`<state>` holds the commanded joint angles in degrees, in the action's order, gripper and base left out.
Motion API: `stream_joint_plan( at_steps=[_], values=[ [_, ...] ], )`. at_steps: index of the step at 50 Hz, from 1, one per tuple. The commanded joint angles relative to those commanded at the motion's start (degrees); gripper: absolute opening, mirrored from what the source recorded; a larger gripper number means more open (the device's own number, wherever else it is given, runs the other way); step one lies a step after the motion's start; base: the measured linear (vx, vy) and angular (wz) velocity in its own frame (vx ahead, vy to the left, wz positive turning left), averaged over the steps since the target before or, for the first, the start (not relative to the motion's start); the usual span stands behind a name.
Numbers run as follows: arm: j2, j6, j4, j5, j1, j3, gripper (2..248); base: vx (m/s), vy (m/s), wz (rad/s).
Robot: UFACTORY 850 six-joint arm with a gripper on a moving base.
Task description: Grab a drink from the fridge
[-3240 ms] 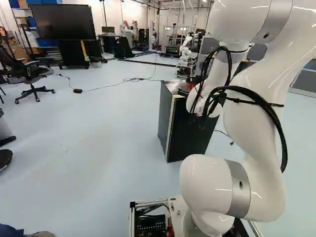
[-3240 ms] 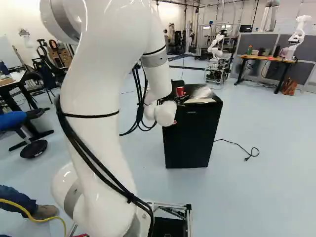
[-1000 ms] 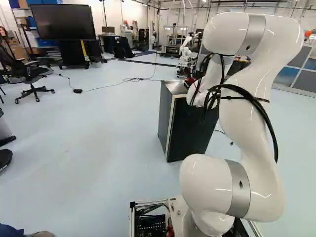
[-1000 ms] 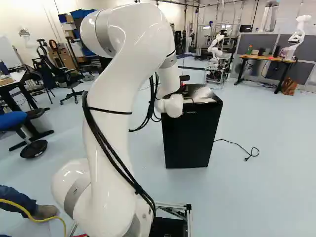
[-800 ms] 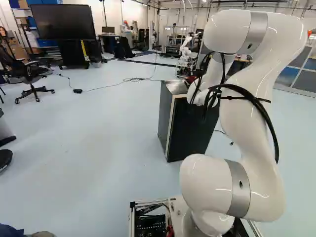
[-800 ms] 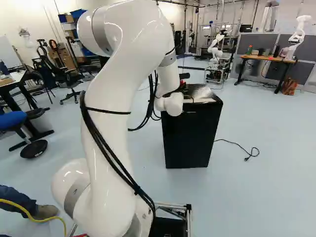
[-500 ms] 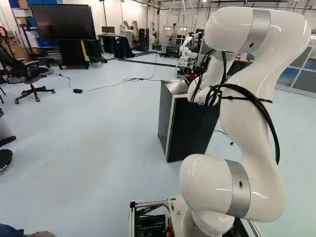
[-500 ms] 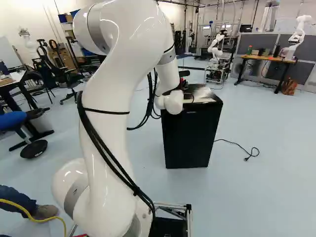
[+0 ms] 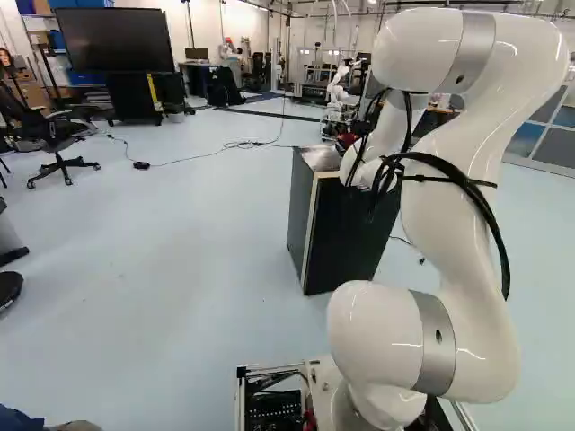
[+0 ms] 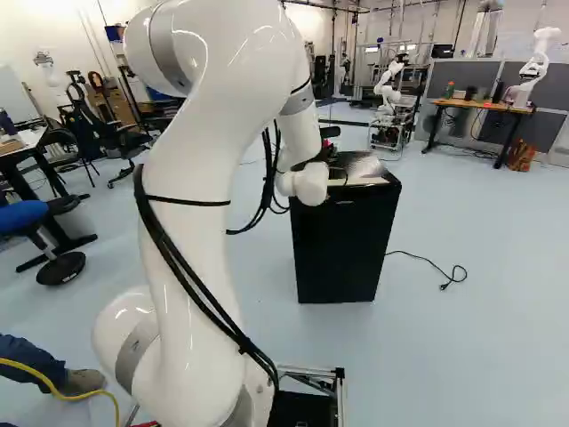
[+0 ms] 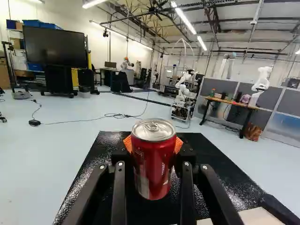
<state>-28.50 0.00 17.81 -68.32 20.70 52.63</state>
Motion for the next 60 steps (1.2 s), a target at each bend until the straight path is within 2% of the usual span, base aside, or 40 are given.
stream_joint_plan(
  at_steps=[30, 60],
  values=[
    [7.0, 0.0, -2.8, 2.9, -3.3, -7.5, 99, 0.000, 0.000, 0.000],
    [19.5, 0.0, -7.8, 8.0, -9.1, -20.9, 99, 0.000, 0.000, 0.000]
  ],
)
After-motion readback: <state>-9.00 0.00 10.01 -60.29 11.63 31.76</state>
